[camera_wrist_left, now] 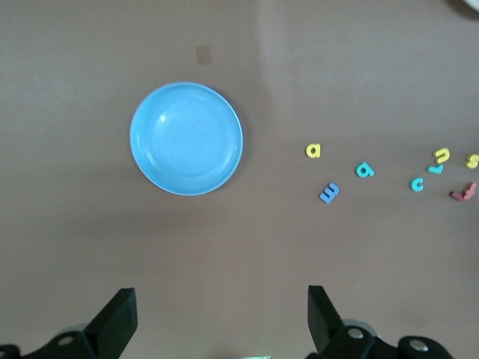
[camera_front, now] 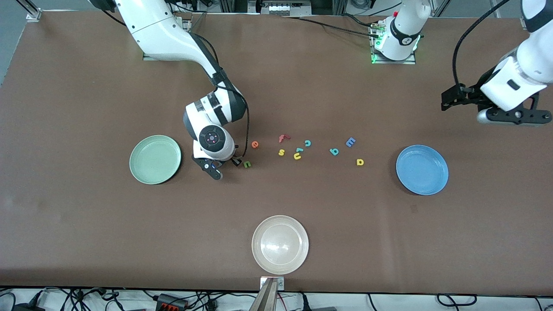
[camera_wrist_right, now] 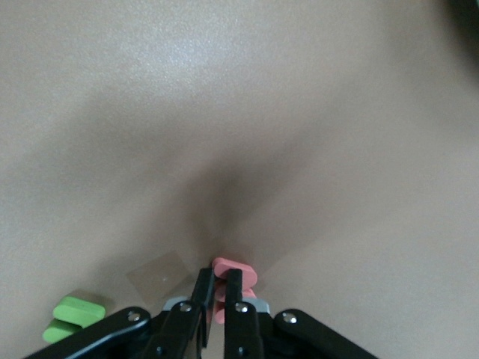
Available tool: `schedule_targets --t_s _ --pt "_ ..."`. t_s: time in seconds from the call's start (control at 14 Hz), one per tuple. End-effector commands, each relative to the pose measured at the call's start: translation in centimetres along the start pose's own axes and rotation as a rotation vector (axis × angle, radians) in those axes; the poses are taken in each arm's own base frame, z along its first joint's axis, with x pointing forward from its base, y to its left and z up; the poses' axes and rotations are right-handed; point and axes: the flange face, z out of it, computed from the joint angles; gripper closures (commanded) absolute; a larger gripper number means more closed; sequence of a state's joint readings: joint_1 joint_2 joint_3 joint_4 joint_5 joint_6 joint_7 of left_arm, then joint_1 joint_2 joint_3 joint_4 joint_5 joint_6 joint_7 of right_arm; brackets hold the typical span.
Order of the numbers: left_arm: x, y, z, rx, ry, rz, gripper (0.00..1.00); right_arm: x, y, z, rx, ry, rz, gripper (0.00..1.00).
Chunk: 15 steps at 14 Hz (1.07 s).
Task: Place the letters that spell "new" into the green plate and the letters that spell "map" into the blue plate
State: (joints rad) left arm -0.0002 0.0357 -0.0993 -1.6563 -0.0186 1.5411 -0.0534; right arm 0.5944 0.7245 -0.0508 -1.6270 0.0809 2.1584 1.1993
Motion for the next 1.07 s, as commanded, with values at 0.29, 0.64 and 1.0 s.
schedule_targets --t_s 0.29,0.64,1.0 --pt "6.0 2.9 11.9 -0.009 -0.237 0.067 0.0 1.9 1.1 -3.0 -0.023 -0.008 -0.062 0.91" --pt "11.2 8.3 19.8 -0.002 -0.189 0.131 0.0 1.2 0.8 -2.3 -0.029 -0.018 -0.046 0.92" --pt "13.4 10.6 27.3 0.025 -0.17 0.172 0.0 0.2 0.2 -0.4 -0.015 -0.009 0.006 0.79"
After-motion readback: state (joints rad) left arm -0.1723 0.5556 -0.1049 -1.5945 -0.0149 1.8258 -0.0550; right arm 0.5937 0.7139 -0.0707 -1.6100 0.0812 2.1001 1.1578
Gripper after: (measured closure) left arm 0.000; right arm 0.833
